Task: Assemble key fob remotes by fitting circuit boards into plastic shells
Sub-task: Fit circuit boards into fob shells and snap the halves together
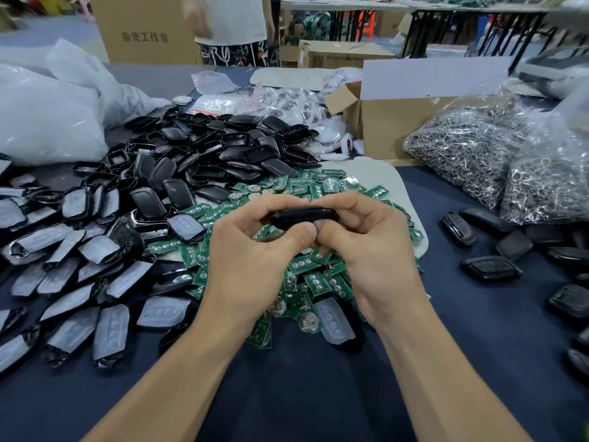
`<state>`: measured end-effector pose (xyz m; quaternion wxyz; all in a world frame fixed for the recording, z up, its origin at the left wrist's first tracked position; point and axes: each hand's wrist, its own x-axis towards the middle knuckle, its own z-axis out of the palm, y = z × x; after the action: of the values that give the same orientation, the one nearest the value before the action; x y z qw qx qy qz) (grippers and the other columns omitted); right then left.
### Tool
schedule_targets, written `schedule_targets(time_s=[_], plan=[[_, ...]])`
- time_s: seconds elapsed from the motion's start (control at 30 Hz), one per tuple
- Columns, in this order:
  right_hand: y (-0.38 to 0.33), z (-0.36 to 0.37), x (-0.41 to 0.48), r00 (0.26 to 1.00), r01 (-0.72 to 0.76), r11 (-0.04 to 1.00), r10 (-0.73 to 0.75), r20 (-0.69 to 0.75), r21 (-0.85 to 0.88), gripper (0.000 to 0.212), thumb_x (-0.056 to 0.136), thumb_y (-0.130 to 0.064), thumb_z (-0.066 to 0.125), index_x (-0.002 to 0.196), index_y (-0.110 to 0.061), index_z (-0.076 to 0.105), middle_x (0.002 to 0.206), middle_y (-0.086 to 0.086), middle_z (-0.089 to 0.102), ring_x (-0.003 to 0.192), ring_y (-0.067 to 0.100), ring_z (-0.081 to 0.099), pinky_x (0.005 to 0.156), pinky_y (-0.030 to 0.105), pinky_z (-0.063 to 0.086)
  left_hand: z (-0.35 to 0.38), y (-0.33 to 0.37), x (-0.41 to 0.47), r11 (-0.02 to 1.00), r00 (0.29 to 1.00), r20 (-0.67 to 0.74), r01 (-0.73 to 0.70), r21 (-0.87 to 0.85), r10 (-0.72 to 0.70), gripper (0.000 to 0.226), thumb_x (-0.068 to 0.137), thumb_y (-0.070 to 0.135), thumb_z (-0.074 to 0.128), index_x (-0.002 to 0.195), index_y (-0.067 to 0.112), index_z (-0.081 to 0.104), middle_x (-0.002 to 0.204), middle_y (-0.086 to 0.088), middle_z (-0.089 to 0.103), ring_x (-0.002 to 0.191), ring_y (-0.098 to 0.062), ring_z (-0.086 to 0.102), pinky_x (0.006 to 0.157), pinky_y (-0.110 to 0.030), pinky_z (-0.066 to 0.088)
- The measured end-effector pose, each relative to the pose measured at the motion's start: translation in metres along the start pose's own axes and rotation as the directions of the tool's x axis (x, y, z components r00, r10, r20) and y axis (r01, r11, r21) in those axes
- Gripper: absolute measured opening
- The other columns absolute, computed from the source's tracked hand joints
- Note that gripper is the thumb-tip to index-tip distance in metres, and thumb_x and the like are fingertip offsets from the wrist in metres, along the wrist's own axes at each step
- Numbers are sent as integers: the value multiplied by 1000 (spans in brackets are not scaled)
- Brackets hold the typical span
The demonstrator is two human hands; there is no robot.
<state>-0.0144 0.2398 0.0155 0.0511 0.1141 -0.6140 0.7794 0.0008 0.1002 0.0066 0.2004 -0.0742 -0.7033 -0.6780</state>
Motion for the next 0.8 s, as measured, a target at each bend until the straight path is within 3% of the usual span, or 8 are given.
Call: schedule_targets(time_s=[0.17, 0.43, 0.6, 0.8], plan=[[-3, -2, -1, 1000, 9, 1000, -9, 11, -11, 18, 74, -3, 75, 84, -16, 80, 73, 11, 75, 58, 18, 65, 56, 24, 51, 2, 4, 0, 995, 998, -31, 48, -91, -51, 25, 78, 17, 79, 86, 41, 82, 85, 6, 79, 75, -8, 72, 68, -20, 56], [-4, -5, -1, 999, 51, 998, -51, -3, 32, 22, 72, 2, 72, 84, -14, 82, 72, 9, 75, 63, 17, 66, 61, 23, 52, 2, 7, 0, 998, 1000, 2, 7, -60, -7, 27, 79, 12, 79, 88, 37, 81, 90, 5, 79, 86, -9, 73, 75, -20, 56], [-3, -6, -1, 997, 73, 996, -73, -12, -59, 23, 73, 0, 73, 87, -16, 82, 85, 15, 78, 80, 32, 72, 77, 40, 60, 1, 6, 0, 996, 1000, 11, -21, -83, 22, 33, 76, 4, 79, 88, 34, 81, 90, 7, 77, 89, -7, 71, 76, -17, 54], [-5, -5, -2, 997, 79, 979, -80, 4, -187, 22, 74, -4, 76, 84, -22, 82, 77, 4, 78, 69, 21, 73, 66, 30, 60, -2, 5, 1, 988, 999, -10, 48, -148, -50, 28, 74, 7, 81, 88, 32, 81, 89, 5, 78, 87, -11, 72, 76, -20, 55]])
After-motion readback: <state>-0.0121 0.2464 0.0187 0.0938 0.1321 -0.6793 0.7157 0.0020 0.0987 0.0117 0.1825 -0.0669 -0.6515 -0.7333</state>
